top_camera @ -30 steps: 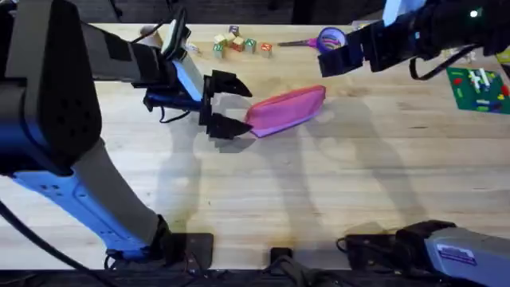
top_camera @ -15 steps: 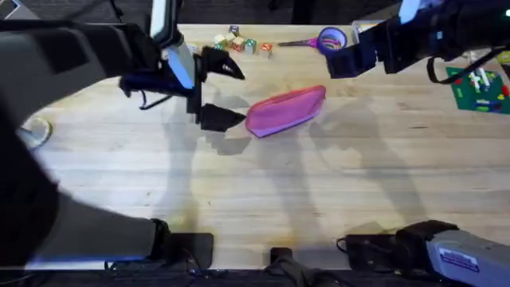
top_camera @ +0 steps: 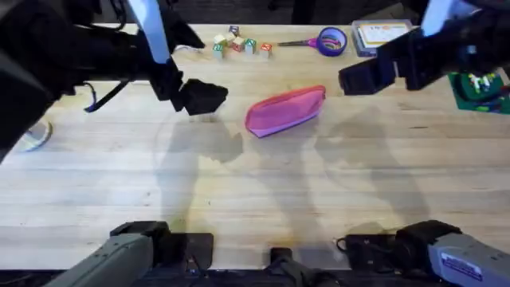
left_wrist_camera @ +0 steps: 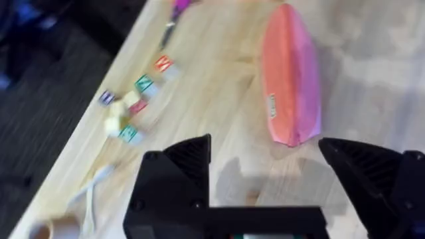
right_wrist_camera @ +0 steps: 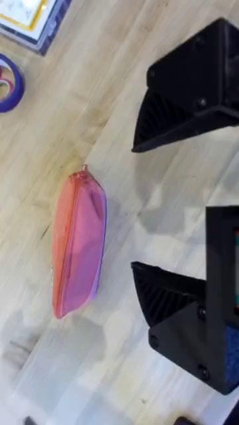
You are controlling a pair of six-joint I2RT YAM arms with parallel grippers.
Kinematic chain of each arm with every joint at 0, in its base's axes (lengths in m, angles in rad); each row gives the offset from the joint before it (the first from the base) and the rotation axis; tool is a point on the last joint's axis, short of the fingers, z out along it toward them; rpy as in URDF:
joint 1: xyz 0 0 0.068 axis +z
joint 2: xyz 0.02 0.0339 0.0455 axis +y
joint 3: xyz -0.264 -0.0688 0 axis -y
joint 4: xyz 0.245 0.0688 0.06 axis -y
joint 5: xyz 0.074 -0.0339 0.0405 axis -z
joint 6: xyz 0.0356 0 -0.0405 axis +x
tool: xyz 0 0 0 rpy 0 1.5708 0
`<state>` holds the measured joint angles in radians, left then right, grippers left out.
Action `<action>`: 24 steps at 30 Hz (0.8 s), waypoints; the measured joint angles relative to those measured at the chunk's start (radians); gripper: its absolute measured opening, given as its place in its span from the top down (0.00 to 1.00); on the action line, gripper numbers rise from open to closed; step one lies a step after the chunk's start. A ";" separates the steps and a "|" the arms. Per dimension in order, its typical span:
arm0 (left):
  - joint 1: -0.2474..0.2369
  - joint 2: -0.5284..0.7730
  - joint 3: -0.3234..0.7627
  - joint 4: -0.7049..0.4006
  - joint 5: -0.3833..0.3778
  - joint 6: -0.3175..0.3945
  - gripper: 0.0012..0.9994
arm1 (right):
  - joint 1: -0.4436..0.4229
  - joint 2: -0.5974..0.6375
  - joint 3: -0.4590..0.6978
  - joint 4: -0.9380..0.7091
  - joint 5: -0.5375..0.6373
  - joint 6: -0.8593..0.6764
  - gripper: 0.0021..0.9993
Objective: Unzip the bag, pick up the pens from the table one at a time and place them inside, then zip the bag closed.
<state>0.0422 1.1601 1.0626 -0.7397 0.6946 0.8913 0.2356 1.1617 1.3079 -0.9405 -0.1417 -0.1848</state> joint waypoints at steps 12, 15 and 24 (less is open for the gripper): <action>0.000 -0.132 0.000 0.001 -0.167 -0.315 0.00 | 0.000 -0.132 0.000 -0.010 0.000 0.000 0.00; 0.000 -0.136 0.000 0.004 -0.171 -0.332 0.00 | 0.000 -0.137 0.000 -0.010 0.000 -0.001 0.00; 0.000 -0.136 0.000 0.004 -0.176 -0.348 0.00 | 0.000 -0.137 0.000 -0.011 0.000 -0.003 0.00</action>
